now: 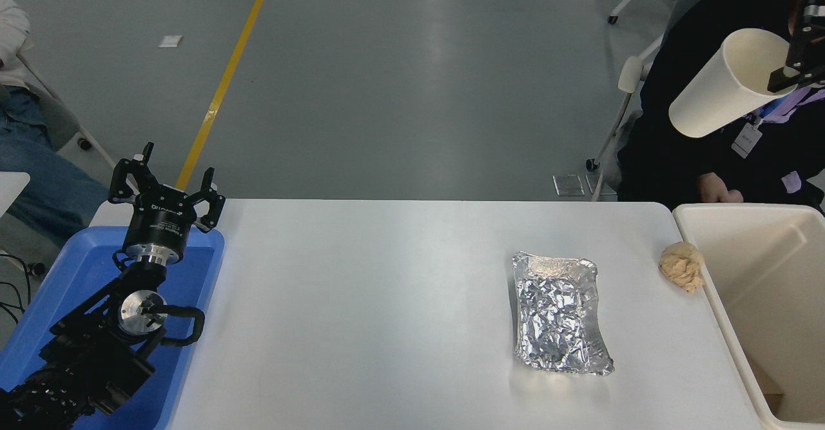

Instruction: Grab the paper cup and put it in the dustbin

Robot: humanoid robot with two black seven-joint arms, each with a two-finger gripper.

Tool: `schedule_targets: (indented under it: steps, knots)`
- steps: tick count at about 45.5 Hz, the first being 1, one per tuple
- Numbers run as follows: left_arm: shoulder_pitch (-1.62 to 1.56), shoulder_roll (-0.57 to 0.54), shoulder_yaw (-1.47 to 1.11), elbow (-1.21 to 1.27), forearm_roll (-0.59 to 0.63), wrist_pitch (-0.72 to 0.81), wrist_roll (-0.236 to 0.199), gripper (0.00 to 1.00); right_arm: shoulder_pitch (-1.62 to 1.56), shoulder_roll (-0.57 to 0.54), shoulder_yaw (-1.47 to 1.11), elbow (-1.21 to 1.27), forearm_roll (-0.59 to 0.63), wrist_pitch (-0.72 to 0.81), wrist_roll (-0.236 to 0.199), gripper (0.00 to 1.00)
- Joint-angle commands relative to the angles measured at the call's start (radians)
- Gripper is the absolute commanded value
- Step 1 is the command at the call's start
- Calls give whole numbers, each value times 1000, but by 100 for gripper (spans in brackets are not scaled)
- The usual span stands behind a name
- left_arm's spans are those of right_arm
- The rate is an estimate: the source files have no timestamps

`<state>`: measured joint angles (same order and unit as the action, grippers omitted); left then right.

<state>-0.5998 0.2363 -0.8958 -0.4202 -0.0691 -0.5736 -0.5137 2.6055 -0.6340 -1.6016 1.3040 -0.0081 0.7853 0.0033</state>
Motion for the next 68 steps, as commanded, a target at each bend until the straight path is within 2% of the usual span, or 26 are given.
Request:
schedule_targets:
  steps: [1,10,24,31,45,55,68]
  knots:
    - [0,0,0,0,-1,1,0,99,-166,-165,-61,-130,0,0,0,0]
    - [0,0,0,0,-1,1,-2,99,-556,-268,57,-367,2,0,0,0]
    - [0,0,2,0,-1,1,-2,99,-1142,-299,471,-603,-6,-147,1,0]
    - [0,-2,2,0,-1,1,-2,99,-1383,-286,600,-738,-6,-208,1,0]
    - [0,-2,0,0,-1,1,-2,99,-1682,-132,716,-942,0,-474,0,0]
    - [0,-2,0,0,-1,1,-2,99,-1924,0,819,-1101,0,-857,1,0]
    - [0,-2,0,0,-1,1,-2,99,-2029,129,905,-1275,0,-896,1,0]
